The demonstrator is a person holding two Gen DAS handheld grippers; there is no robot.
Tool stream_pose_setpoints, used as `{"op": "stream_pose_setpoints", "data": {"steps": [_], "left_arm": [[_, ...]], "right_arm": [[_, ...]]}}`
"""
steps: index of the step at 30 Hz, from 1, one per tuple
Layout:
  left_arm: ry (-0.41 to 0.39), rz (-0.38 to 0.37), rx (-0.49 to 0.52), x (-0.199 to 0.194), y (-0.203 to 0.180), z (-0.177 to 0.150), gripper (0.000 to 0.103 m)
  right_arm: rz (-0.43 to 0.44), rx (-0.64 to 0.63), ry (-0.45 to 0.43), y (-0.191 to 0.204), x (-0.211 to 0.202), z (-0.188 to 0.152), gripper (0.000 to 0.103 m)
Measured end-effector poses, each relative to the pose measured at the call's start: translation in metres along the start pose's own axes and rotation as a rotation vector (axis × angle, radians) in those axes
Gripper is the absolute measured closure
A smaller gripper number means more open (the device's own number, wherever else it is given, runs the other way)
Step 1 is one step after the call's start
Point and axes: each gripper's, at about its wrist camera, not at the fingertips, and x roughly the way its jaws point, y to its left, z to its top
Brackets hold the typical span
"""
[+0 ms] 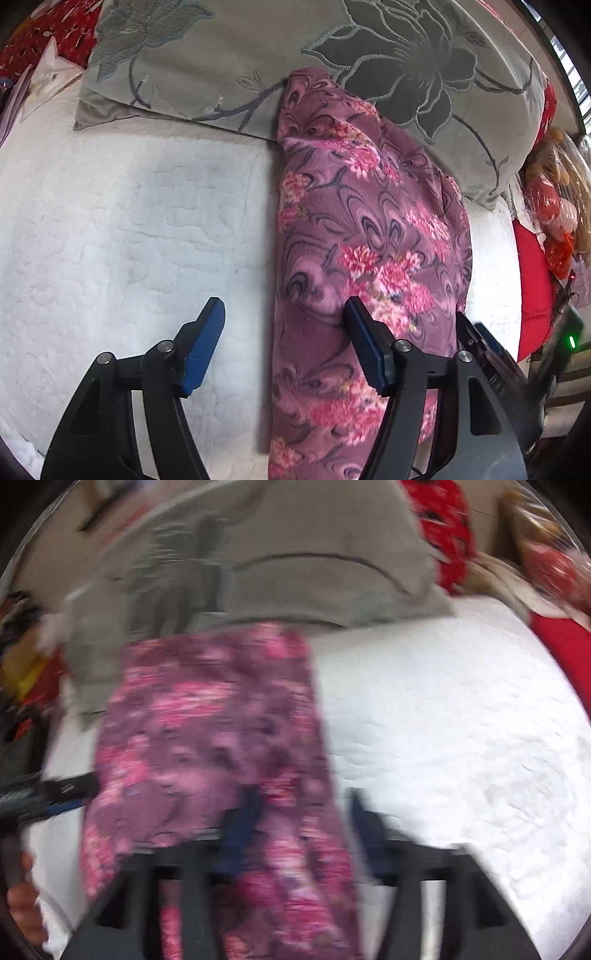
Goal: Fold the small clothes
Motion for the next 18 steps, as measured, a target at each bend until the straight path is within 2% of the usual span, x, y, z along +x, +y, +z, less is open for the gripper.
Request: {"op": "stream_pose_setpoints", "data": {"steps": [1, 3, 5, 6, 8, 9, 10, 12, 13, 14, 16, 18], "left_arm": [[0.003, -0.006, -0.006, -0.004, 0.002, -0.004, 0.037], [0.003, -0.031, -0.014, -0.013, 0.010, -0.013, 0.037], [0.010, -0.058, -0.037, -0.018, 0.020, -0.024, 0.037], [0.022, -0.083, -0.059, -0.018, 0.026, -0.032, 0.036], [0.055, -0.116, -0.087, -0.012, 0.033, -0.045, 0.036], [0.069, -0.123, -0.094, -0.007, 0.033, -0.048, 0.036], [0.085, -0.124, -0.101, -0.003, 0.032, -0.051, 0.036], [0.104, -0.125, -0.103, -0.003, 0.031, -0.056, 0.036], [0.108, -0.133, -0.103, -0.006, 0.030, -0.057, 0.036], [0.104, -0.144, -0.100, -0.010, 0.029, -0.058, 0.036], [0.069, -0.149, -0.096, -0.018, 0.030, -0.059, 0.036], [0.063, -0.116, -0.085, -0.012, 0.027, -0.061, 0.035]], "right_arm": [[-0.008, 0.052, 0.039, -0.009, 0.003, 0.002, 0.008], [0.052, 0.141, 0.061, -0.029, -0.001, 0.003, 0.012], [0.063, 0.191, -0.003, -0.044, -0.022, 0.003, 0.009], [0.095, 0.201, -0.025, -0.048, -0.031, 0.003, 0.010], [0.217, 0.193, -0.054, -0.049, -0.045, 0.000, 0.012], [0.244, 0.175, -0.055, -0.045, -0.047, -0.002, 0.012], [0.261, 0.139, -0.046, -0.036, -0.047, -0.003, 0.017], [0.257, 0.072, 0.014, -0.020, -0.034, -0.009, 0.049], [0.260, 0.039, 0.069, -0.012, -0.025, -0.012, 0.090], [0.233, 0.002, 0.087, -0.006, -0.023, -0.014, 0.093], [0.258, -0.037, -0.006, -0.005, -0.037, -0.011, 0.095], [0.275, 0.000, -0.085, -0.015, -0.051, -0.010, 0.095]]}}
